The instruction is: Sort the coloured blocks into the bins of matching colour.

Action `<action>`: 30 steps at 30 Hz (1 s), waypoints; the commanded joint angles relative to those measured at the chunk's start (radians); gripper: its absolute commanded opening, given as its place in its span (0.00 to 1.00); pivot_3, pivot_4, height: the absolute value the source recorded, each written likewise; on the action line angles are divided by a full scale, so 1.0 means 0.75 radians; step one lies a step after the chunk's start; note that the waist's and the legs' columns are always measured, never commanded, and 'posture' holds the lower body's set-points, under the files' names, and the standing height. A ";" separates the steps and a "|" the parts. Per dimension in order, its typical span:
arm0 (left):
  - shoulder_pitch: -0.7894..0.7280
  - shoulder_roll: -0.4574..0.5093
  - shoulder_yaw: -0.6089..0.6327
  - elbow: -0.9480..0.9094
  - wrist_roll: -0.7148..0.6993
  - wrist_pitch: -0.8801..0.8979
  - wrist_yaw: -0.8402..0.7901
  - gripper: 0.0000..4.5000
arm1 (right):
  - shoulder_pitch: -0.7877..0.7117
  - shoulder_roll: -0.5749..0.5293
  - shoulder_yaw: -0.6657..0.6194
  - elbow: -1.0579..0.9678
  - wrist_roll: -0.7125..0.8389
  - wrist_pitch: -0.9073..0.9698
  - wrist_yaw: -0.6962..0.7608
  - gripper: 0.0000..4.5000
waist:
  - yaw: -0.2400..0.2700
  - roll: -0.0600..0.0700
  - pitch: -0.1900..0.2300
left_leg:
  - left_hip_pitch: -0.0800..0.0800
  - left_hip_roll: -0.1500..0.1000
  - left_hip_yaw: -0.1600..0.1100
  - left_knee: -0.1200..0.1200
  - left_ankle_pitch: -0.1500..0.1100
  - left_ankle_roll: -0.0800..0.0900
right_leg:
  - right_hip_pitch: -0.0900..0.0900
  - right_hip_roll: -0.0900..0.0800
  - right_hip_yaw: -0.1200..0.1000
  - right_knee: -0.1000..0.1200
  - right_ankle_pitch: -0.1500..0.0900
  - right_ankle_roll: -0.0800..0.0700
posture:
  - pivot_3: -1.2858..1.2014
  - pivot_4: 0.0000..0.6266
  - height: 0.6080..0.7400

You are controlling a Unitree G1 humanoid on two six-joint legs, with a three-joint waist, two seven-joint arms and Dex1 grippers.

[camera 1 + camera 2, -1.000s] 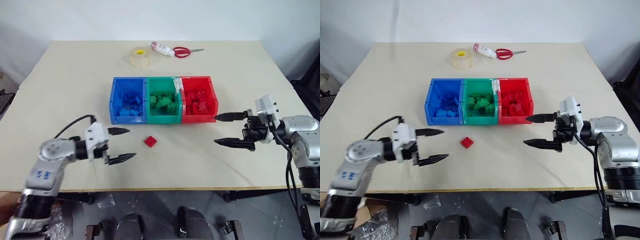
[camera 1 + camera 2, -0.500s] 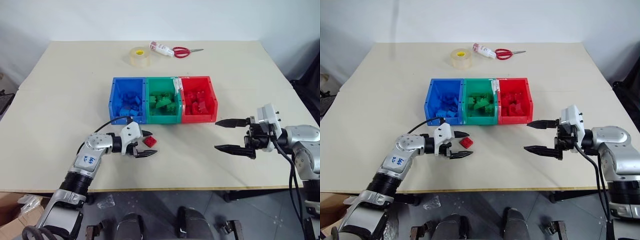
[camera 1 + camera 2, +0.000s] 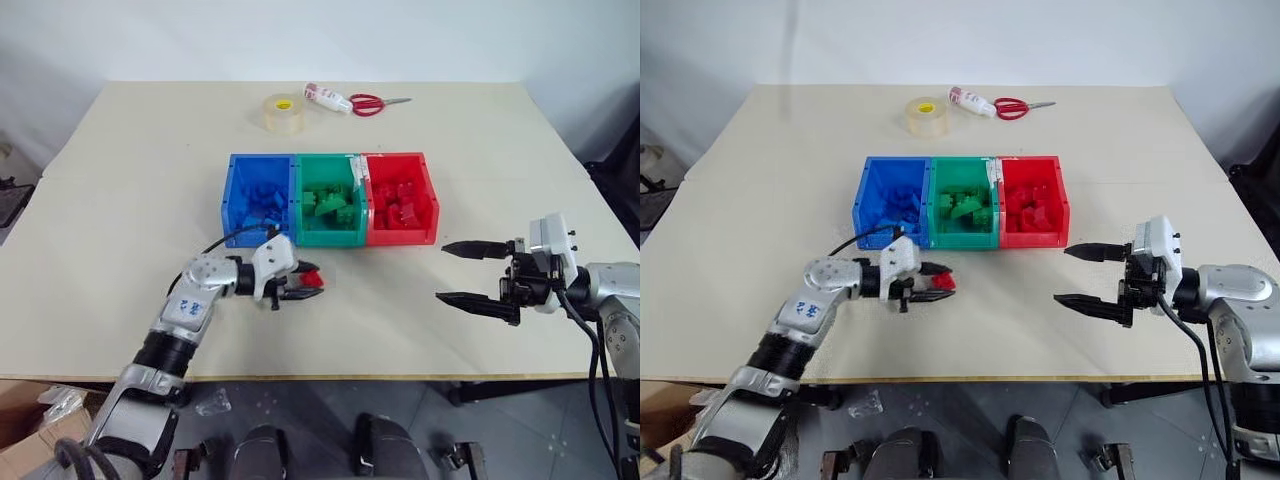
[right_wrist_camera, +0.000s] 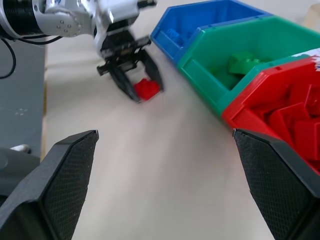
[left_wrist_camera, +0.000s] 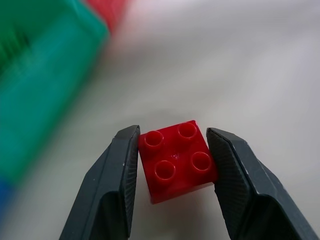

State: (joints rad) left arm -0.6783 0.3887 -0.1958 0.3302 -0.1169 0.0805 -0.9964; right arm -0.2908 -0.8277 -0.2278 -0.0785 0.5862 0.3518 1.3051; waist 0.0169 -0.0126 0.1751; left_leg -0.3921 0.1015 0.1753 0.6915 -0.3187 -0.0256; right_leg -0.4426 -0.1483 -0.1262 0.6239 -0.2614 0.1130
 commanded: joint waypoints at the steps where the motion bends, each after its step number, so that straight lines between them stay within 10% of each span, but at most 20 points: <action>1: -0.145 -0.076 0.026 0.069 -0.011 -0.009 0.059 0.40 | 0.027 -0.003 -0.078 -0.080 0.052 0.002 -0.047 1.00 | 0.007 0.000 0.000 | 0.000 0.000 0.000 0.000 0.000 0.000 | 0.000 0.000 0.000 -0.001 0.000 0.000 | 0.52 0.24 1.00; 11: -0.713 -0.393 0.109 0.880 0.067 -0.300 0.375 0.40 | 0.198 0.037 -0.174 -0.229 0.089 -0.014 -0.192 1.00 | 0.011 -0.002 0.001 | 0.000 -0.001 -0.002 0.001 -0.001 0.001 | 0.003 0.000 -0.001 -0.010 0.001 0.002 | 0.52 0.24 1.00; 15: -0.875 -0.480 0.169 1.151 0.085 -0.363 0.525 0.68 | 0.237 0.066 -0.205 -0.270 0.091 -0.032 -0.251 1.00 | 0.007 -0.003 0.002 | -0.001 -0.002 -0.003 -0.002 -0.001 0.002 | 0.004 0.000 -0.002 -0.015 0.001 0.002 | 0.52 0.24 1.00; 19: -0.933 -0.520 0.217 1.230 0.082 -0.415 0.537 0.98 | 0.250 0.072 -0.212 -0.288 0.094 -0.035 -0.272 1.00 | 0.005 -0.003 0.002 | 0.000 -0.002 -0.003 -0.004 -0.001 0.002 | 0.004 0.000 -0.002 -0.016 0.001 0.003 | 0.52 0.24 1.00; 30: -0.807 -0.356 0.337 1.072 -0.036 -0.497 0.069 1.00 | 0.135 0.024 -0.146 -0.153 0.057 -0.062 -0.181 1.00 | -0.004 -0.003 0.002 | 0.001 -0.002 -0.002 -0.004 -0.001 0.002 | 0.004 0.000 -0.002 -0.015 0.001 0.003 | 0.52 0.24 1.00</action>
State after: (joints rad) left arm -1.3061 0.0884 0.0276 1.2053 -0.0996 -0.2835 -0.8727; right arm -0.1703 -0.7848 -0.3403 -0.2083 0.6251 0.3258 1.1426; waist 0.0137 -0.0149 0.1764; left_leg -0.3916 0.1005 0.1735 0.6883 -0.3194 -0.0243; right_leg -0.4396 -0.1482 -0.1280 0.6133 -0.2603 0.1149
